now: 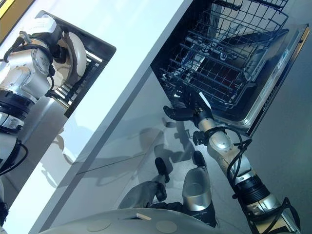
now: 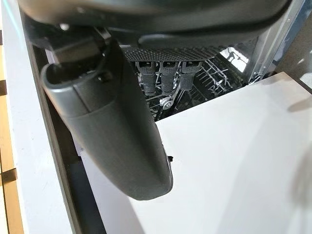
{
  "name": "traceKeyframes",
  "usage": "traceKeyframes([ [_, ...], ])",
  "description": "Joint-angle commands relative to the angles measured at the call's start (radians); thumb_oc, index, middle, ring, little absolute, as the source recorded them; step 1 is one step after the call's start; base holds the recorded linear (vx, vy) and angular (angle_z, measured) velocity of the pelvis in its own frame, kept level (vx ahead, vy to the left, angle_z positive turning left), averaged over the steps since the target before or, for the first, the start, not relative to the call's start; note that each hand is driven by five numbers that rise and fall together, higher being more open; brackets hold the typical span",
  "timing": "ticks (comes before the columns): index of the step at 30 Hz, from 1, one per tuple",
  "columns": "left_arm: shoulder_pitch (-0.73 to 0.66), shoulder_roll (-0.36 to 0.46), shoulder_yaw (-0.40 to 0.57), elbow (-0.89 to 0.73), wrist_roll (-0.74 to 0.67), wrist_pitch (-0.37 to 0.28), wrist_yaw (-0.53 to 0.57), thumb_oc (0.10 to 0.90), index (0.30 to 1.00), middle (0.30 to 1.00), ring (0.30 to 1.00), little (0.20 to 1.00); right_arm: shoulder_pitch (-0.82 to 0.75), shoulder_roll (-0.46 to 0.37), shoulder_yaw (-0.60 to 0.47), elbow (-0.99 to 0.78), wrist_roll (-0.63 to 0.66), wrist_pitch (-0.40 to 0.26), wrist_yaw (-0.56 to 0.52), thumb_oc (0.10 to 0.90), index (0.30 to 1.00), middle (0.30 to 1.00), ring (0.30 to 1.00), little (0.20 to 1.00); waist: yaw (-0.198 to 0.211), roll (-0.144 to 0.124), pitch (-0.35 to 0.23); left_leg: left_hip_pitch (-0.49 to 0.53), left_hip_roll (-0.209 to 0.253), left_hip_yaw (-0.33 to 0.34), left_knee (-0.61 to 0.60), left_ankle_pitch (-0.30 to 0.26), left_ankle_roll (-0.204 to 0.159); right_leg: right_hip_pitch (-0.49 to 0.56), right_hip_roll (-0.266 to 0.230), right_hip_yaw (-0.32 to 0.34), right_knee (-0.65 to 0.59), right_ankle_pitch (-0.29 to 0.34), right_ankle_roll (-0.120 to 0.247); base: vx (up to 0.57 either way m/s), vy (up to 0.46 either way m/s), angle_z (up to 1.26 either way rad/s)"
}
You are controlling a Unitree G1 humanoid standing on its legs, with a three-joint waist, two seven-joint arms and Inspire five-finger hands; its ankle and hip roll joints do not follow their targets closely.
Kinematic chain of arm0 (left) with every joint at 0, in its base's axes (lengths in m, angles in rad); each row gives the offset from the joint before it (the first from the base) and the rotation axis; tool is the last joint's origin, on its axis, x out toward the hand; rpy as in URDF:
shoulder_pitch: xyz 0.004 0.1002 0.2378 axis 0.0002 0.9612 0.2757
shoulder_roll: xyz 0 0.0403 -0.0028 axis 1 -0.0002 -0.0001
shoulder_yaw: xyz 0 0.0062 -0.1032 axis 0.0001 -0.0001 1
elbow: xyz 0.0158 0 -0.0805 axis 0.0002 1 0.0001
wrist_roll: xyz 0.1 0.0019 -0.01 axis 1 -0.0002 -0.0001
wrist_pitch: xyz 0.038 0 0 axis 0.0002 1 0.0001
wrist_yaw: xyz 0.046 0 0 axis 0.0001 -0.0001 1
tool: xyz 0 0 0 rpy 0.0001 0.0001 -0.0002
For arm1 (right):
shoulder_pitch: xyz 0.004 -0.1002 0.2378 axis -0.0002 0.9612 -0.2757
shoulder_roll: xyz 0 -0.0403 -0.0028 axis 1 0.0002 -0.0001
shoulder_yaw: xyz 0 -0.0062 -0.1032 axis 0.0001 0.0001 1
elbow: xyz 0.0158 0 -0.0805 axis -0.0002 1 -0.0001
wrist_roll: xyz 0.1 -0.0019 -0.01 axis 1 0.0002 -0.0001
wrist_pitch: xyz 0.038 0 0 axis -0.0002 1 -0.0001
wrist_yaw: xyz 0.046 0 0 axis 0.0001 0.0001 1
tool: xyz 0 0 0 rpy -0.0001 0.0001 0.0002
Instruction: Pick up plates and place into dishwasher.
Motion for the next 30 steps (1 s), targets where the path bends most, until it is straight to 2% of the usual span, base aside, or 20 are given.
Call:
traceKeyframes([
  [1,-0.039,0.102,-0.048,0.022,0.115,-0.025,-0.112,0.800,0.900,0.900,0.900,0.900,-0.050,0.000,-0.066,-0.159,0.015,-0.091,0.041,0.800,0.900,0.900,0.900,0.900,-0.003,-0.025,-0.059,-0.058,-0.127,-0.033,0.119,-0.097,0.026,-0.058,0.057,-0.022,0.041,0.008,0.014,0.00,0.000,0.00],
  [6,-0.015,0.131,-0.040,-0.004,0.180,-0.078,-0.138,0.800,0.900,0.900,0.900,0.900,-0.036,0.011,-0.067,-0.168,0.006,-0.083,0.051,0.800,0.900,0.900,0.900,0.900,0.013,-0.025,-0.074,-0.050,-0.131,-0.045,0.121,-0.101,0.025,-0.037,0.051,-0.040,0.029,0.007,0.011,0.00,0.000,0.01],
  [7,-0.008,0.139,-0.038,-0.020,0.204,-0.092,-0.121,0.635,0.759,0.759,0.759,0.735,-0.033,0.017,-0.068,-0.168,0.004,-0.081,0.056,0.800,0.900,0.900,0.900,0.900,0.022,-0.026,-0.083,-0.044,-0.133,-0.050,0.122,-0.104,0.025,-0.027,0.049,-0.050,0.024,0.005,0.009,0.00,-0.003,0.07],
  [8,-0.006,0.139,-0.036,-0.022,0.210,-0.094,-0.120,0.619,0.745,0.745,0.745,0.719,-0.033,0.017,-0.068,-0.168,0.004,-0.082,0.058,0.800,0.900,0.900,0.900,0.900,0.023,-0.026,-0.084,-0.043,-0.133,-0.051,0.122,-0.104,0.025,-0.025,0.049,-0.052,0.022,0.005,0.009,0.00,-0.005,0.11],
  [9,-0.001,0.144,-0.036,-0.028,0.214,-0.101,-0.111,0.539,0.676,0.676,0.676,0.639,-0.032,0.021,-0.068,-0.168,0.002,-0.079,0.058,0.800,0.900,0.900,0.900,0.900,0.027,-0.027,-0.089,-0.041,-0.135,-0.055,0.124,-0.106,0.025,-0.021,0.048,-0.056,0.021,0.005,0.008,-0.01,-0.001,0.13],
  [11,0.005,0.153,-0.030,-0.055,0.224,-0.111,-0.080,0.130,0.326,0.326,0.326,0.230,-0.034,0.026,-0.066,-0.167,0.000,-0.078,0.058,0.800,0.900,0.900,0.900,0.900,0.037,-0.029,-0.100,-0.035,-0.136,-0.061,0.124,-0.108,0.024,-0.008,0.045,-0.070,0.015,0.003,0.006,-0.01,-0.003,0.14],
  [13,0.007,0.161,-0.029,-0.073,0.208,-0.112,-0.027,0.100,0.300,0.300,0.300,0.200,-0.035,0.031,-0.059,-0.168,-0.005,-0.078,0.053,0.800,0.900,0.900,0.900,0.900,0.046,-0.030,-0.110,-0.029,-0.137,-0.065,0.122,-0.109,0.023,0.000,0.044,-0.080,0.012,0.001,0.004,-0.02,0.002,0.14],
  [19,0.029,0.193,0.000,-0.118,0.185,-0.138,0.076,0.100,0.300,0.300,0.300,0.200,-0.022,0.042,-0.054,-0.165,-0.016,-0.072,0.051,0.800,0.900,0.900,0.900,0.900,0.069,-0.034,-0.152,-0.004,-0.140,-0.078,0.108,-0.113,0.021,0.030,0.043,-0.103,0.000,-0.005,0.001,0.00,0.013,0.12],
  [24,0.063,0.209,0.029,-0.131,0.178,-0.172,0.130,0.100,0.300,0.300,0.300,0.200,-0.003,0.041,-0.058,-0.155,-0.014,-0.079,0.059,0.800,0.900,0.900,0.900,0.900,0.080,-0.038,-0.180,0.016,-0.141,-0.087,0.090,-0.114,0.021,0.047,0.046,-0.108,-0.006,-0.009,0.000,0.01,0.030,0.15],
  [30,0.104,0.223,0.052,-0.142,0.159,-0.179,0.155,0.100,0.300,0.300,0.300,0.200,0.000,0.044,-0.053,-0.142,-0.018,-0.094,0.067,0.800,0.900,0.900,0.900,0.900,0.090,-0.048,-0.199,0.032,-0.140,-0.093,0.080,-0.120,0.024,0.062,0.050,-0.109,-0.013,-0.010,0.001,-0.01,0.019,0.05],
])
